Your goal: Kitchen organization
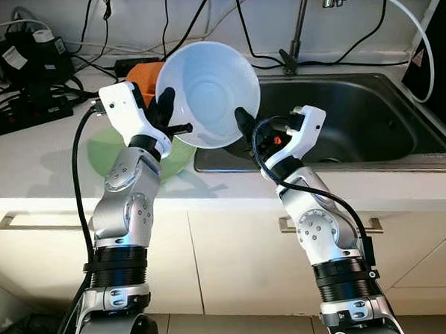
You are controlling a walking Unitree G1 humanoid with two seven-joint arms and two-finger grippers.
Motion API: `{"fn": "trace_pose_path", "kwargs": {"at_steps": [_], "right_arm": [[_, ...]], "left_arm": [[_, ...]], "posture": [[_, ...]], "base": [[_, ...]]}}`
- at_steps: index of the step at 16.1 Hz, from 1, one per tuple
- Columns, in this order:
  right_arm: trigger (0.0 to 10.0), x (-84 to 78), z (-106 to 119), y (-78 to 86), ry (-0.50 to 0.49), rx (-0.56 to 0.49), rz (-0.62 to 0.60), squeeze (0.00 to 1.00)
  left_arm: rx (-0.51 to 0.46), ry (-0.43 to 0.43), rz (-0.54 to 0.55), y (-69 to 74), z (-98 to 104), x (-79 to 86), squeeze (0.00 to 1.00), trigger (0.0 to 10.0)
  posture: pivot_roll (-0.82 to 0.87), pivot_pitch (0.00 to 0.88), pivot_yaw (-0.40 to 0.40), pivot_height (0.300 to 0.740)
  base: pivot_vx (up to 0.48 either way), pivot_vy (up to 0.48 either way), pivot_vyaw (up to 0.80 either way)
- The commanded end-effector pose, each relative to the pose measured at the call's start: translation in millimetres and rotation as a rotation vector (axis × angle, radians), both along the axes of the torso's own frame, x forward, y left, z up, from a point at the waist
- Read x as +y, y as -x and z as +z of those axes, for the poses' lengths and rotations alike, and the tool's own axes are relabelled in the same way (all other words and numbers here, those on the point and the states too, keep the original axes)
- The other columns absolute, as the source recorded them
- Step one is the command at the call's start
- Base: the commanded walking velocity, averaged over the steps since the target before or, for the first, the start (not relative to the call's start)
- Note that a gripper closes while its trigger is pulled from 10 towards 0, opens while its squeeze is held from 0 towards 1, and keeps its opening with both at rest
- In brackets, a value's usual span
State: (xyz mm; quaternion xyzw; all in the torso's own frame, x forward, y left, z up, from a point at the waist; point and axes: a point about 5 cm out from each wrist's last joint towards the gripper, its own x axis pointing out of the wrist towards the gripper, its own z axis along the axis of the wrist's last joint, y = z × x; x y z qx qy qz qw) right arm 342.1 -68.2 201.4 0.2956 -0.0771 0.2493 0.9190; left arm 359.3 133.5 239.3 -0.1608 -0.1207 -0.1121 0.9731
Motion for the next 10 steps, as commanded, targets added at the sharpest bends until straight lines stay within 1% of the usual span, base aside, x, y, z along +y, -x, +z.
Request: {"fn": "trace_pose_path", "kwargs": {"at_steps": [1, 7, 10], "right_arm": [[0.0, 2.7, 2.8, 0.2, -0.005, -0.004, 0.005, 0.0], [0.0, 1.9, 2.7, -0.5, -0.008, -0.002, -0.002, 0.0], [0.0, 1.4, 2.6, -0.4, -0.008, -0.001, -0.003, 0.0]], "left_arm": [[-0.048, 0.005, -0.025, 4.0, 11.0, -3.0, 0.0, 10.0], [-0.058, -0.027, -0.066, 5.5, 10.8, -8.1, 0.0, 10.0], [-0.072, -0.07, -0.069, 6.1, 11.4, -10.3, 0.0, 10.0]], "posture": [[0.03, 0.0, 0.013, 0.74], [0.02, 0.0, 0.017, 0.74], [0.02, 0.0, 0.017, 0.74]], "base": [[0.0, 0.0, 0.0], [0.0, 0.0, 0.0], [0.0, 0.0, 0.0]]}}
